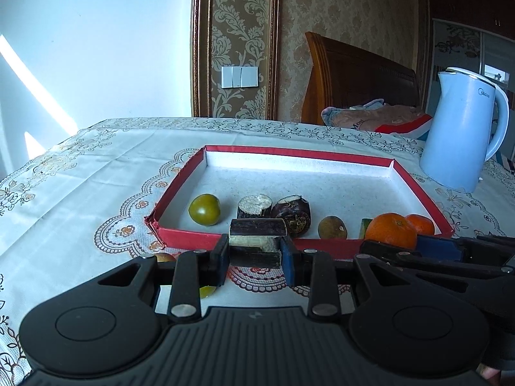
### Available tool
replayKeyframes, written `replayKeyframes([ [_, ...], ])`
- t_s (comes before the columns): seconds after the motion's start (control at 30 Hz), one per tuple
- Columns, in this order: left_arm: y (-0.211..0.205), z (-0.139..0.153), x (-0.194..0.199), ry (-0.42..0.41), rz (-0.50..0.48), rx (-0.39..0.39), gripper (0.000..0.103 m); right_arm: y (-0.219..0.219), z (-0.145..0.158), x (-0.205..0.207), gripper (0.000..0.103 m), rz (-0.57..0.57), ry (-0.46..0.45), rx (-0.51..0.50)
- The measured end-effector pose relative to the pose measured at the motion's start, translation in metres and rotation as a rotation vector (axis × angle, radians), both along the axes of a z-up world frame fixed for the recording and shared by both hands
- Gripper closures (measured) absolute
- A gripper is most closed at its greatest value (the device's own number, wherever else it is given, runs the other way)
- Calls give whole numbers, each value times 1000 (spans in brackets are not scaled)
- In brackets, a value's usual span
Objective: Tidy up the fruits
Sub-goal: 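Lift the tangerine with the right gripper while the left gripper carries the dark slice toward the tray, then carry the tangerine with the right gripper while the left gripper carries the dark slice over the tray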
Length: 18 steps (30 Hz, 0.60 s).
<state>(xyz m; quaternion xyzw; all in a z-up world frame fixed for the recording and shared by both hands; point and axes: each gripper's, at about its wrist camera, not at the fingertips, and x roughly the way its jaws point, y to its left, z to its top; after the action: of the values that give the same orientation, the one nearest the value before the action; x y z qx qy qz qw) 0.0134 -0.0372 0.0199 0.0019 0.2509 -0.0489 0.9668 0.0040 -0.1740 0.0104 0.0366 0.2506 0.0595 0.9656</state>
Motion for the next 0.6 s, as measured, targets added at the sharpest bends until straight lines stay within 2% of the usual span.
replayKeyframes([
  [0.27, 4, 11, 14, -21, 11, -13, 71, -7, 12, 12, 65, -13, -28, -10],
  [0.6, 2, 13, 42, -26, 44, 16, 71, -22, 15, 35, 65, -40, -28, -23],
])
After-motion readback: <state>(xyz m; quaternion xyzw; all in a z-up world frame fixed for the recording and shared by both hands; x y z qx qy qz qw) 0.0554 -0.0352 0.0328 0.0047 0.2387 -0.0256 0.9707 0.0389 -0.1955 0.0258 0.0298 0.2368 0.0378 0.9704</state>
